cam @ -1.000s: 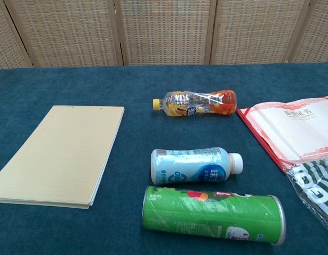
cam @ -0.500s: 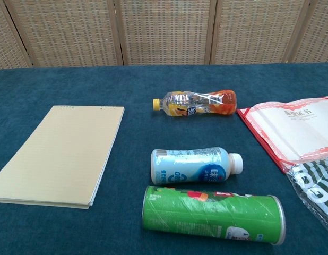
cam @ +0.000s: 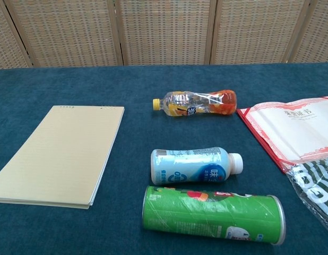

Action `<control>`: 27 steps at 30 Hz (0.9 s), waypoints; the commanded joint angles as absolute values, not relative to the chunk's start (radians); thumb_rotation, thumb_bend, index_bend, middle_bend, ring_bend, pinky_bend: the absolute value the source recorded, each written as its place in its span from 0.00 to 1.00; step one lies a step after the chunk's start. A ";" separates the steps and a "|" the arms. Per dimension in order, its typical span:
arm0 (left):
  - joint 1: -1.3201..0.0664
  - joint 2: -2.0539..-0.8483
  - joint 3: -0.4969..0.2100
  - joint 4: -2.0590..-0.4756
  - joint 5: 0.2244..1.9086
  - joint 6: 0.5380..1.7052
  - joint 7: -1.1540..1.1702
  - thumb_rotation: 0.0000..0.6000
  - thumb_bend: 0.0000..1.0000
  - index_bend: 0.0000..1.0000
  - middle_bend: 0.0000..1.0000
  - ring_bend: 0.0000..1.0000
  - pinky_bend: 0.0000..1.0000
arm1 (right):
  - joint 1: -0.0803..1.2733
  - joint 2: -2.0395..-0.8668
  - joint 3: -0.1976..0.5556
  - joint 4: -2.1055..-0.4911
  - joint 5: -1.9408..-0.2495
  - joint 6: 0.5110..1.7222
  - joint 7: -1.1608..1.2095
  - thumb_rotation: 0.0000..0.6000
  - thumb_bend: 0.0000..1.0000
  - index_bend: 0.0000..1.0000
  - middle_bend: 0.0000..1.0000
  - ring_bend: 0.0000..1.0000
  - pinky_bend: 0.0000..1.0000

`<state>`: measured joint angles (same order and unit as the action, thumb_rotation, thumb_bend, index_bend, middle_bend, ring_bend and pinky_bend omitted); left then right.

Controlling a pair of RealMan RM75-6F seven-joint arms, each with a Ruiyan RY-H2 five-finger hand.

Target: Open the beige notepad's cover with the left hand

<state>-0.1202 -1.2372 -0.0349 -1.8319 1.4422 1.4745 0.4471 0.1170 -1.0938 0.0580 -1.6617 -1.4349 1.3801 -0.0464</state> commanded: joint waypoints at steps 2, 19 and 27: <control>-0.123 -1.245 -0.029 -1.830 1.448 1.468 0.450 1.00 0.25 0.00 0.00 0.00 0.00 | 0.118 -1.094 0.058 -1.662 -1.432 1.376 -0.046 1.00 0.21 0.03 0.00 0.00 0.00; -0.174 -1.356 0.011 -1.795 1.487 1.368 0.536 1.00 0.26 0.00 0.00 0.00 0.00 | 0.115 -1.086 0.063 -1.661 -1.427 1.379 -0.023 1.00 0.21 0.03 0.00 0.00 0.00; -0.190 -1.444 0.032 -1.740 1.480 1.322 0.597 1.00 0.29 0.00 0.00 0.00 0.00 | 0.113 -1.078 0.064 -1.660 -1.428 1.381 -0.001 1.00 0.21 0.03 0.00 0.00 0.00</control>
<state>-0.1861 -1.4294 0.0269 -1.7529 1.4852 1.3318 0.5846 0.1138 -1.0788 0.0640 -1.6602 -1.4280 1.3807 -0.0021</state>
